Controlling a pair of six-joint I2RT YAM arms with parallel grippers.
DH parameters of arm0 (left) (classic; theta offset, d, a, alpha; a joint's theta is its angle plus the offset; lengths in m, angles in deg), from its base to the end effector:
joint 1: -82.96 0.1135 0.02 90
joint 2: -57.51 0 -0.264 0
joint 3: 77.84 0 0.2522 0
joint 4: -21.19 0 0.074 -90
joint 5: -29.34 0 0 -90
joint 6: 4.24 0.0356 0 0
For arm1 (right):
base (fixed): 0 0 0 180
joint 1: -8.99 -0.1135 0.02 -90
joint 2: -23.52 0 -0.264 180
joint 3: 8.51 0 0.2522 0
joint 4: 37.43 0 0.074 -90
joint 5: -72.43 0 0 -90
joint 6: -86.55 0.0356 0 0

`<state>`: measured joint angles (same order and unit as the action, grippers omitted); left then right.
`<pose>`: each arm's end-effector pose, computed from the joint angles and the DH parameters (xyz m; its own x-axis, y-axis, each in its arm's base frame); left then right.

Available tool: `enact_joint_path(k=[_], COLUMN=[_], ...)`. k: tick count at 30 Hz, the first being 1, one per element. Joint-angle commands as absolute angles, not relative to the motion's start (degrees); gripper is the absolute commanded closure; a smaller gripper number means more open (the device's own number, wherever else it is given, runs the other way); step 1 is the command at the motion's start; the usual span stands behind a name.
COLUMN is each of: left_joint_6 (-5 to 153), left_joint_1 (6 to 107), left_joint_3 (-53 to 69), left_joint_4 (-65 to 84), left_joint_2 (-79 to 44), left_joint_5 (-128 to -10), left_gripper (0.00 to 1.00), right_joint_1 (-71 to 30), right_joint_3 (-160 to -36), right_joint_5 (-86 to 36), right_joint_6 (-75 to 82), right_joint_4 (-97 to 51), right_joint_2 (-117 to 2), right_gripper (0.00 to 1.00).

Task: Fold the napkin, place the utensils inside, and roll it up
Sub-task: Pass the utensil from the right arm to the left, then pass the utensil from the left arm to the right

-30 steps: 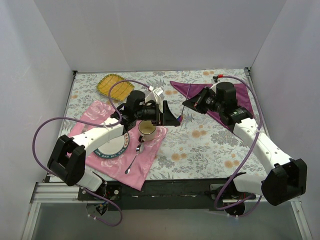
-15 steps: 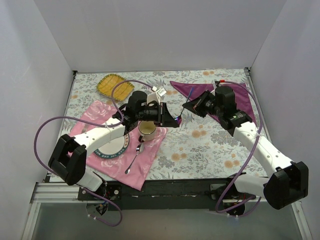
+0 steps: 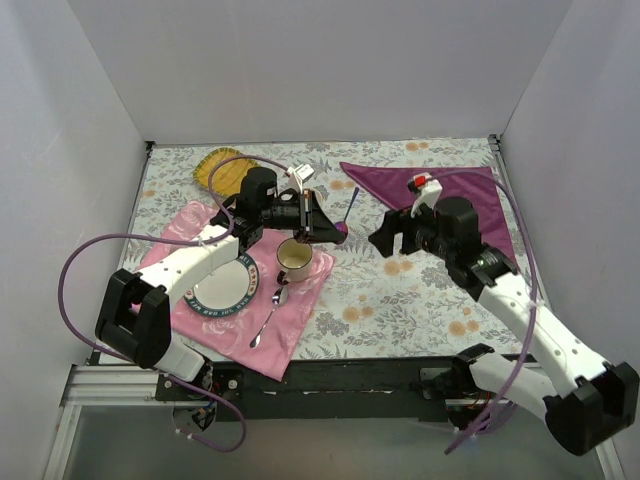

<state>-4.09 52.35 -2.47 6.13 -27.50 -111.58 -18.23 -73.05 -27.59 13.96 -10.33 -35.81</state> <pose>0.2728 -0.1935 0.2940 -0.9289 -0.1829 0.3220 -0.3572 0.2133 -0.9094 0.2085 0.1142 0.3228 -0.4941 0.0772 -0.8660 -0.4676 0.8161 0.3395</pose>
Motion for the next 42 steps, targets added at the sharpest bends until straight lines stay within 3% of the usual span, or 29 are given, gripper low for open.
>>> enact_joint_path(k=[1,5,9,13,16,19,23,28,29,31,32,38,39,41,42], left_joint_6=[-9.6,-13.6,-17.6,-21.1,-23.0,-25.6,-28.6,-30.6,-30.7,-31.6,-32.0,-31.7,-31.1,-26.4,-23.3], left_joint_1=[52.8,52.8,52.8,52.8,52.8,52.8,52.8,52.7,52.8,52.8,52.7,52.8,52.8,52.9,53.0], left_joint_3=[-2.3,-2.7,-2.4,-3.0,-4.3,-6.0,-5.7,-5.7,-5.7,-5.9,-6.2,-5.9,-5.5,-3.9,-2.9], left_joint_4=[7.0,7.2,8.6,9.5,10.4,13.4,15.7,18.4,18.6,19.6,20.2,21.1,20.3,17.9,13.5], left_joint_2=[-24.7,-24.5,-24.2,-23.9,-23.6,-23.4,-23.8,-23.9,-24.0,-24.3,-24.3,-24.2,-24.1,-23.4,-23.0], left_joint_5=[-117.5,-119.3,-120.8,-121.8,-122.3,-122.9,-123.7,-123.7,-123.7,-123.9,-123.9,-123.9,-123.8,-122.3,-121.3], left_gripper=[1.0,1.0,1.0,1.0,1.0,1.0,1.0,1.0,1.0,1.0,1.0,0.99,0.92,0.57,0.47], right_joint_1=[-24.6,-29.0,-33.7,-35.0,-35.4,-35.3,-35.3,-35.3,-35.4,-35.3,-35.3,-35.3,-35.3,-35.3,-35.4], right_joint_3=[-64.4,-65.7,-61.7,-60.7,-57.3,-56.8,-55.1,-53.7,-53.5,-52.8,-52.5,-51.4,-51.3,-52.0,-52.3], right_joint_5=[-13.5,-13.5,-12.7,-16.5,-15.4,-17.0,-19.8,-24.9,-25.9,-27.2,-27.3,-26.1,-25.8,-25.9,-26.0], right_joint_6=[-16.1,-33.2,-47.2,-49.3,-47.5,-47.0,-46.3,-42.9,-42.3,-41.7,-41.7,-41.1,-40.5,-38.5,-37.7], right_joint_4=[-21.4,-22.3,-38.6,-45.5,-57.0,-58.0,-58.8,-58.3,-58.1,-58.0,-57.7,-55.5,-55.1,-51.9,-49.9], right_joint_2=[-26.1,-31.1,-33.3,-37.6,-37.7,-37.9,-38.3,-37.2,-36.9,-36.4,-36.0,-34.0,-33.6,-33.0,-32.7], right_gripper=[0.04,0.03,0.05,0.15,0.16,0.21,0.51,0.74,0.82,0.88,0.97,0.99,0.99,0.99,0.99])
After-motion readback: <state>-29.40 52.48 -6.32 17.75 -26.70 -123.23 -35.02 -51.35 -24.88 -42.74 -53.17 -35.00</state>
